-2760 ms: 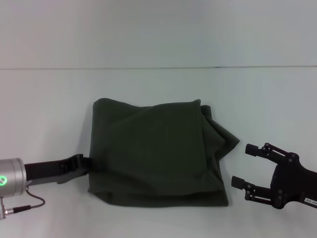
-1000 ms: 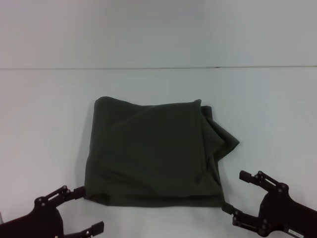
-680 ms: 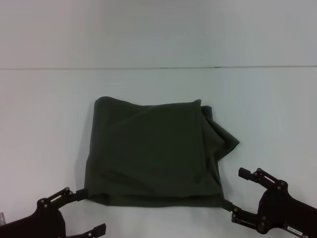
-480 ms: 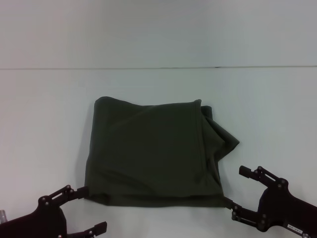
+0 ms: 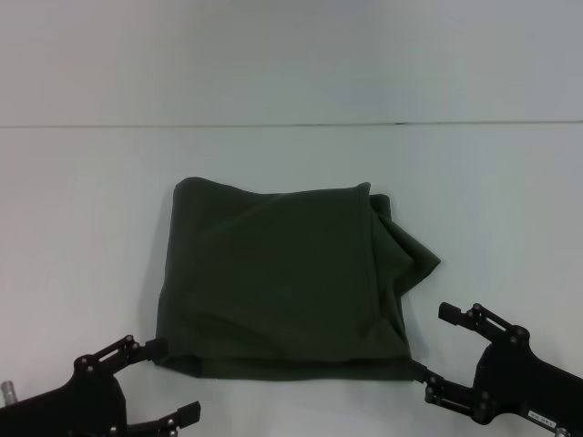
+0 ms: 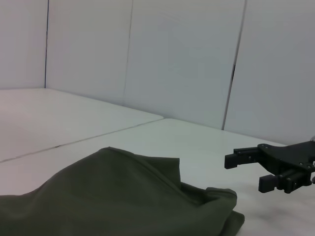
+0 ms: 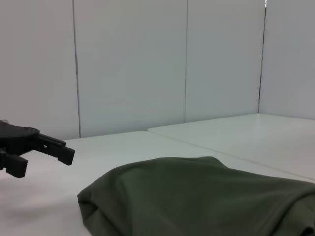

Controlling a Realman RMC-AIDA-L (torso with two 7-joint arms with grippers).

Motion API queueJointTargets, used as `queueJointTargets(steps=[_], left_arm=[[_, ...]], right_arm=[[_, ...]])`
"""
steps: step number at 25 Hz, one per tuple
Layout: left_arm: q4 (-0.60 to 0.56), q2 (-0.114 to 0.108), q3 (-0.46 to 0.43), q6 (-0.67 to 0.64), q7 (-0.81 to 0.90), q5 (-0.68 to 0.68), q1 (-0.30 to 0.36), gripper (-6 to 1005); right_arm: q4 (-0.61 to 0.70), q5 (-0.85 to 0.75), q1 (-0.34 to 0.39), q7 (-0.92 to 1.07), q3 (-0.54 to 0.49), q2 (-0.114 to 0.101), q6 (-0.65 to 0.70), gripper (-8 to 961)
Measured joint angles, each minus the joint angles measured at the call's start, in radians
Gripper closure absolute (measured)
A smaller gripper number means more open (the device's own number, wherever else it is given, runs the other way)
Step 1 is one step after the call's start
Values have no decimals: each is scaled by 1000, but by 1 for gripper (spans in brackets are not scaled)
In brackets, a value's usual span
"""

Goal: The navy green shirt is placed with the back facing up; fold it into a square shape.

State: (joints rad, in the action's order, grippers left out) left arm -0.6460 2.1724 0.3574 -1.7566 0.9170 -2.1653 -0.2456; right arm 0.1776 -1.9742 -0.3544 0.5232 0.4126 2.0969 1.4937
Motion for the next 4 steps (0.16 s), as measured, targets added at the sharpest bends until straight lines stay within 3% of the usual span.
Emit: queueJointTargets(steps=[4], left_arm=[[3, 0, 0, 0, 1, 1, -3, 76]], right_arm=[[0, 0, 0, 3, 0, 0, 1, 65]])
